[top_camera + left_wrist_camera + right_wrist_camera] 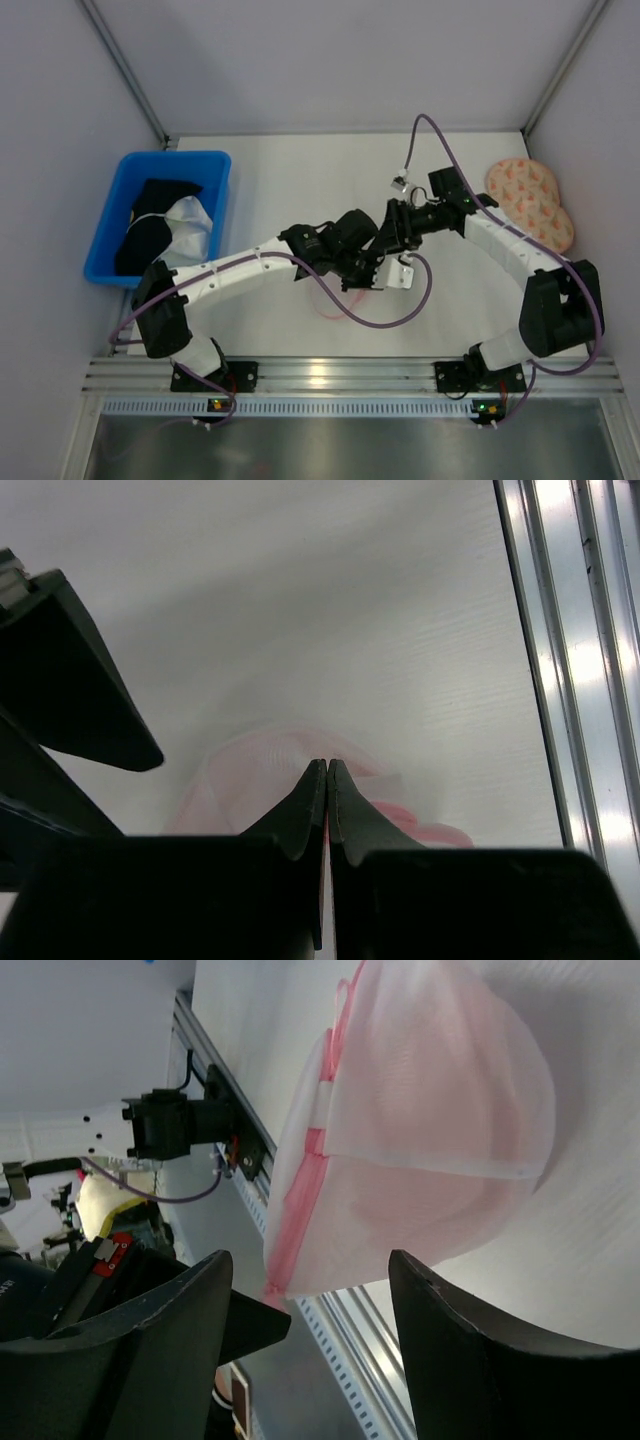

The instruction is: Place the bra in the laundry bag and zip it closed

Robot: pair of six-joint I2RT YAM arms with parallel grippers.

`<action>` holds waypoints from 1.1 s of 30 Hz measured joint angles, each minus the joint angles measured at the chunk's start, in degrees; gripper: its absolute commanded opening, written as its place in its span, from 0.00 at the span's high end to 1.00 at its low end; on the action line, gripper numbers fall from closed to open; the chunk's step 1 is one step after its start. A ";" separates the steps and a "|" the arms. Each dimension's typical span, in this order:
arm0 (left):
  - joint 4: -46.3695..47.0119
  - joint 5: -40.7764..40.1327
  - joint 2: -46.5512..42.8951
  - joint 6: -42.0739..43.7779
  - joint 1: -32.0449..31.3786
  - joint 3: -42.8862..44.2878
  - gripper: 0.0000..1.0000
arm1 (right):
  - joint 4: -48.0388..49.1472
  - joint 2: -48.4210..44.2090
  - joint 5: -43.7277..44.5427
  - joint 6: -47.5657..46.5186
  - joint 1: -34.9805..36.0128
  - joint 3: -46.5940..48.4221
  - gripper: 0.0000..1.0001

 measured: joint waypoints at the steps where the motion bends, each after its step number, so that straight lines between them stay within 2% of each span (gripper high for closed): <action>1: 0.09 -0.02 0.15 0.17 0.00 0.17 1.00 | -0.15 0.04 -0.31 -0.04 1.11 -0.31 0.37; 10: 0.31 0.15 0.61 1.57 0.24 1.25 1.00 | -0.42 3.78 -3.02 -1.55 8.68 -0.26 0.56; 13: 0.28 0.48 0.61 1.79 0.24 1.25 1.00 | -0.96 4.48 -3.08 -2.54 9.42 -0.22 0.84; 14: 0.28 0.57 0.61 1.86 0.24 1.25 1.00 | -1.07 4.52 -3.08 -2.75 9.46 -0.20 0.96; 15: 0.28 0.59 0.61 2.01 0.24 1.25 1.00 | -1.18 4.55 -3.06 -2.93 9.46 -0.15 1.00; 27: -0.22 4.15 -4.50 4.15 0.42 -5.55 1.00 | -3.45 8.63 -2.89 -4.17 7.39 5.92 1.00; 33: -0.76 5.97 -7.61 3.91 0.42 -10.29 1.00 | -6.64 12.85 -2.73 -7.50 6.16 12.22 1.00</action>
